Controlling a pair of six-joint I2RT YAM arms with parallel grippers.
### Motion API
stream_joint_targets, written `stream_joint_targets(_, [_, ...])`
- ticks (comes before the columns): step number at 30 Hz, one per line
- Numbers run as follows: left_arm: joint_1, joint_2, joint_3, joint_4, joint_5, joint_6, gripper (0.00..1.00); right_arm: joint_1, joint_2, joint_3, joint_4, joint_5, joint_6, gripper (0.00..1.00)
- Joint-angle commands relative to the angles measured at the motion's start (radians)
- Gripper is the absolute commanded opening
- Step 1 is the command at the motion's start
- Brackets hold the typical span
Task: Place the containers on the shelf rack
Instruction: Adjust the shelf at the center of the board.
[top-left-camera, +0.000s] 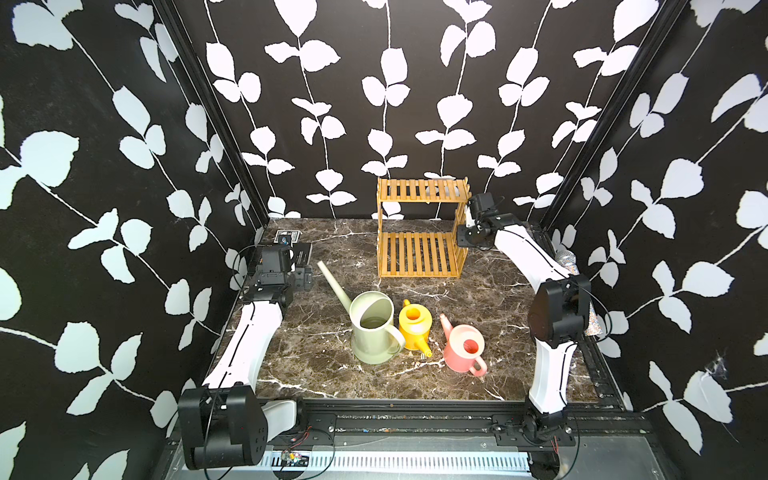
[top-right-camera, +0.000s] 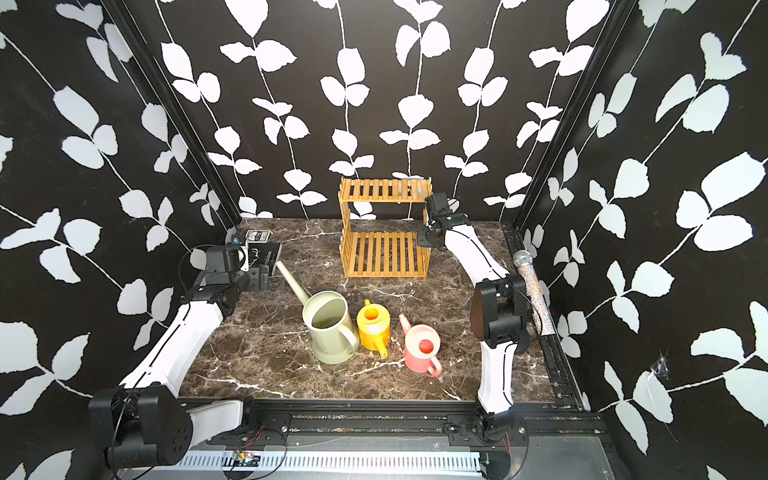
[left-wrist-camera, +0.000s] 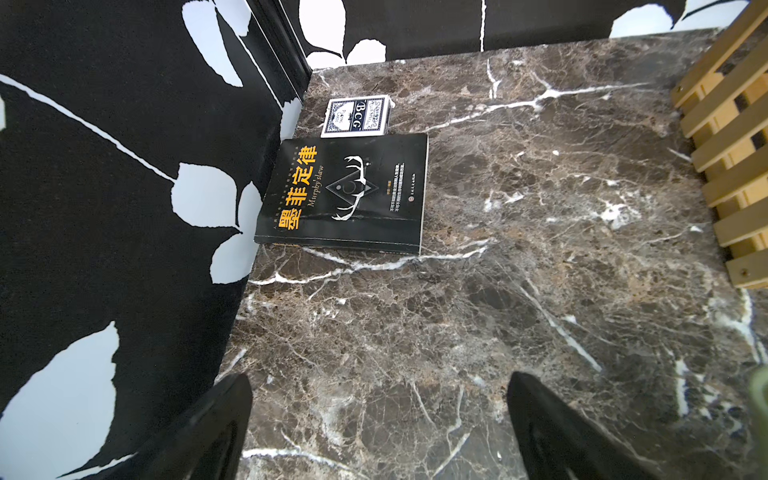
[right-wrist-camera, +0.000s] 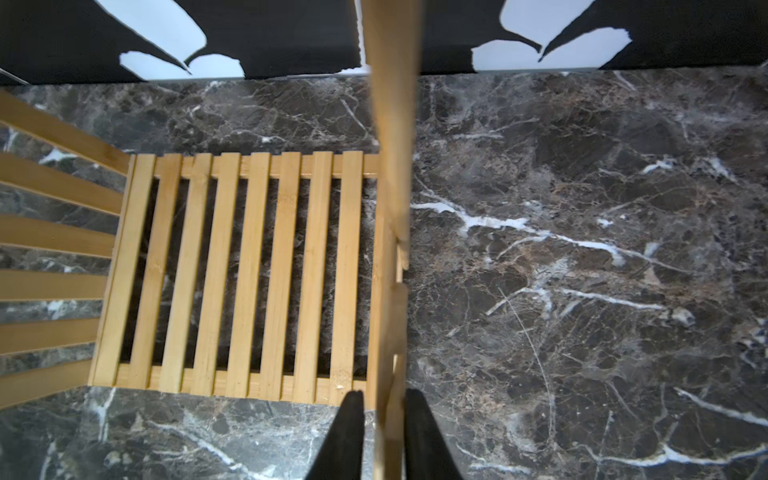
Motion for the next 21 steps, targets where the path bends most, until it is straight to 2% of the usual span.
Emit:
stream_joint_targets(1, [0.007,-0.039,0.043,-0.062,-0.021,0.048,0.99,0.01,-0.08,0.028,-0.039,-0.02,0.007,0.28])
stream_joint_targets(7, [0.001,-0.036,0.086,-0.191,0.032,0.068,0.99,0.009,-0.255,-0.087,-0.06,0.017,-0.018,0.41])
stream_joint_targets(13, [-0.014,0.004,0.129,-0.234,0.13,0.06,0.99,-0.002,-0.463,-0.326,-0.025,0.052,-0.036,0.55])
stream_joint_targets(21, [-0.027,0.107,0.203,-0.199,0.13,0.063,0.99,-0.026,-0.713,-0.627,0.038,0.112,-0.032,0.68])
